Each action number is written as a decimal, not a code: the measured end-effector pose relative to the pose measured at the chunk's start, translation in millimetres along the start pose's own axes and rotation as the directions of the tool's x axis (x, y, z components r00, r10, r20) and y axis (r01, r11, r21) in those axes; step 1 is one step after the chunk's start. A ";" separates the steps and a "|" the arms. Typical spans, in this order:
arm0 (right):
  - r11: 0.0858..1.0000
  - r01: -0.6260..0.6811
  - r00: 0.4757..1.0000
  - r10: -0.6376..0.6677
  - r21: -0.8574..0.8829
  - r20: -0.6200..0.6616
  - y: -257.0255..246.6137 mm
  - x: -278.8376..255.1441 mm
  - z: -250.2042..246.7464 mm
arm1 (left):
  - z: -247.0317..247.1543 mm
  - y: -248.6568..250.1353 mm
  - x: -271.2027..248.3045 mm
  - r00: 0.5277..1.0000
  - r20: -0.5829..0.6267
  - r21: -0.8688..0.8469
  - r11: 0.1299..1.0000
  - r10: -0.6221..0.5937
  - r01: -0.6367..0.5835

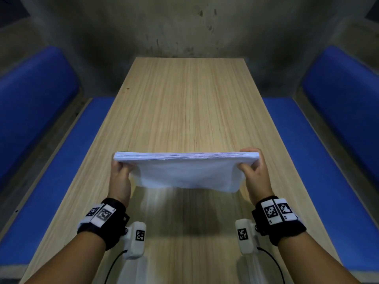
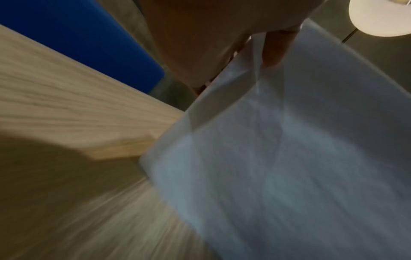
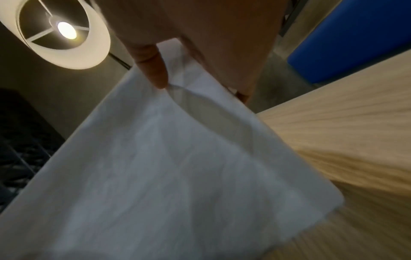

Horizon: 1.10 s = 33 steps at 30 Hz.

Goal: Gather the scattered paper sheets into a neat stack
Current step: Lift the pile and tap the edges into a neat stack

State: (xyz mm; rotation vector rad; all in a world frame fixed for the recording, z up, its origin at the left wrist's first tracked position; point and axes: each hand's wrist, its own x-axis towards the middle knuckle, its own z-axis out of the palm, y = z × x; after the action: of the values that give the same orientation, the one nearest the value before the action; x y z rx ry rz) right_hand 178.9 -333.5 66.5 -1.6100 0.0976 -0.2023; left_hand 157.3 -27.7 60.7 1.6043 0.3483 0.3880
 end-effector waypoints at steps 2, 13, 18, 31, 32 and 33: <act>1.000 -0.016 1.000 0.016 -0.009 -0.001 3.4 0.2 2.1 | 3.8 -1.4 -1.6 1.000 -0.015 0.004 1.000 -0.027 0.027; 0.994 -0.072 0.997 0.071 -0.079 -0.011 5.0 3.8 0.2 | 6.6 4.0 4.0 0.998 -0.022 0.146 0.988 -0.051 0.053; 0.988 -0.096 0.995 0.099 -0.123 0.014 2.8 4.5 -0.9 | 28.7 43.8 1.3 0.825 0.208 0.659 0.549 0.525 -0.515; 0.923 0.211 0.953 -0.268 -0.323 -0.143 -64.5 22.6 -10.2 | 71.4 107.5 19.4 0.638 0.676 0.414 0.526 0.369 -0.743; 0.942 0.141 0.954 -0.211 -0.304 -0.211 -63.9 25.4 -15.6 | 65.5 106.3 21.2 0.670 0.628 0.356 0.620 0.396 -0.700; 0.977 0.061 0.968 -0.108 -0.205 -0.228 -65.2 25.7 -17.6 | 60.9 106.3 20.1 0.714 0.577 0.290 0.719 0.395 -0.632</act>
State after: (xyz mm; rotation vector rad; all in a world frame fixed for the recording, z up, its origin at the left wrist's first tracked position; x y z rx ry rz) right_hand 196.8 -352.3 134.0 -1.7828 0.2402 -0.4648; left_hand 201.6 -80.3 164.1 2.2190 -0.4730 0.3349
